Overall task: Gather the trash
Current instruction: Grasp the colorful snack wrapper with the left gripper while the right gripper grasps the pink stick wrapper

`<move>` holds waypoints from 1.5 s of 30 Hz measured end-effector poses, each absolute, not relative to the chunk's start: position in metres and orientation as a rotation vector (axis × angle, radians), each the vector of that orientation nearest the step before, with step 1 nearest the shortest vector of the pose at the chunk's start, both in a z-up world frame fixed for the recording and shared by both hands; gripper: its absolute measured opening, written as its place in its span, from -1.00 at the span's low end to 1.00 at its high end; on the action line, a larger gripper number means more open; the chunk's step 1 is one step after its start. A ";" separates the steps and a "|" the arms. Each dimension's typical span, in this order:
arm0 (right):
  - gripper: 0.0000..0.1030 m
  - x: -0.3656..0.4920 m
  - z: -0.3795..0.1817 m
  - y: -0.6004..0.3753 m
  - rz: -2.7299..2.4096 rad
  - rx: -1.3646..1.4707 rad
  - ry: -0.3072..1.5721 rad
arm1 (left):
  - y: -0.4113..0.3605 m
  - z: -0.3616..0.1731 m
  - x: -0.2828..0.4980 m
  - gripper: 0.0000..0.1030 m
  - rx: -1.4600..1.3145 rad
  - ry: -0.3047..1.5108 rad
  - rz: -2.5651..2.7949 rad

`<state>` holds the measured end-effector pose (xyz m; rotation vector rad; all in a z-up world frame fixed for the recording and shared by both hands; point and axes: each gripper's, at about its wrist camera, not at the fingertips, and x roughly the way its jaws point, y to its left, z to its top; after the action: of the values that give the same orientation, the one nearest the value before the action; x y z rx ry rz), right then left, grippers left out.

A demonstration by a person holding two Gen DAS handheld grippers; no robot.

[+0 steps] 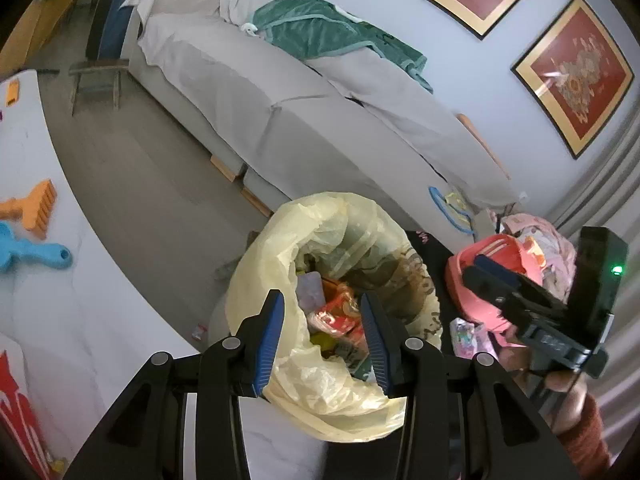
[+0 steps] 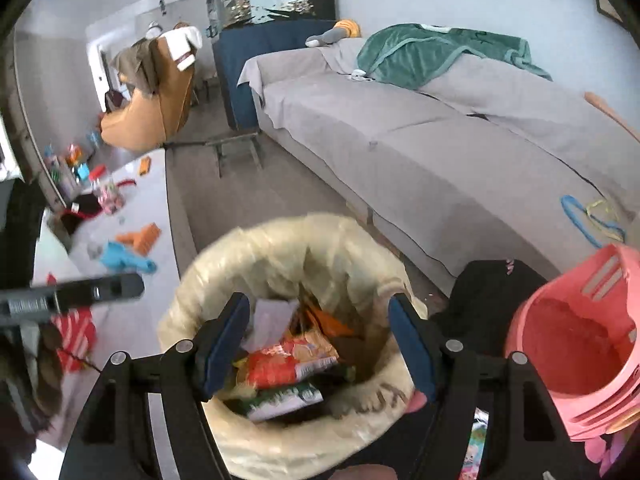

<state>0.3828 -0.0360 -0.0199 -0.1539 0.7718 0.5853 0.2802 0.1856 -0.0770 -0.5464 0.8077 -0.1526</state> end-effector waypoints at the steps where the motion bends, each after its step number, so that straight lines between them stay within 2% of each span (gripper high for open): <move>1: 0.35 0.379 -0.017 -0.041 0.596 -0.146 0.760 | 0.183 -0.076 0.280 -0.20 -0.534 0.803 -0.150; 5: 0.35 0.357 -0.021 -0.072 0.562 -0.177 0.766 | 0.164 -0.071 0.281 -0.20 -0.488 0.785 -0.166; 10: 0.34 0.322 -0.030 -0.138 0.457 -0.250 0.791 | 0.101 -0.060 0.285 -0.20 -0.343 0.771 -0.262; 13: 0.18 0.301 -0.039 -0.193 0.339 -0.251 0.808 | 0.056 -0.058 0.292 -0.20 -0.271 0.788 -0.355; 15: -0.03 0.292 -0.050 -0.230 0.274 -0.221 0.852 | 0.017 -0.060 0.296 -0.20 -0.224 0.817 -0.438; 17: -0.09 0.280 -0.057 -0.264 0.234 -0.165 0.872 | -0.022 -0.070 0.305 -0.19 -0.204 0.873 -0.528; 24: -0.05 0.248 -0.065 -0.339 0.162 -0.034 0.848 | -0.105 -0.107 0.334 -0.20 -0.200 1.007 -0.508; 32: -0.02 0.243 -0.076 -0.364 0.193 0.005 0.826 | -0.139 -0.132 0.334 -0.20 -0.108 1.026 -0.397; 35: 0.06 0.247 -0.078 -0.363 0.204 -0.005 0.820 | -0.146 -0.133 0.330 -0.20 -0.069 1.003 -0.365; 40: 0.06 0.252 -0.080 -0.362 0.196 -0.004 0.829 | -0.149 -0.132 0.329 -0.20 -0.054 1.010 -0.352; 45: -0.06 0.259 -0.084 -0.365 0.245 0.084 0.851 | -0.139 -0.132 0.328 -0.20 -0.111 1.018 -0.395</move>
<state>0.2594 -0.3650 -0.0838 0.0836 0.8512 0.2448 0.3276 -0.1386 -0.1325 -0.1106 1.0183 -0.3955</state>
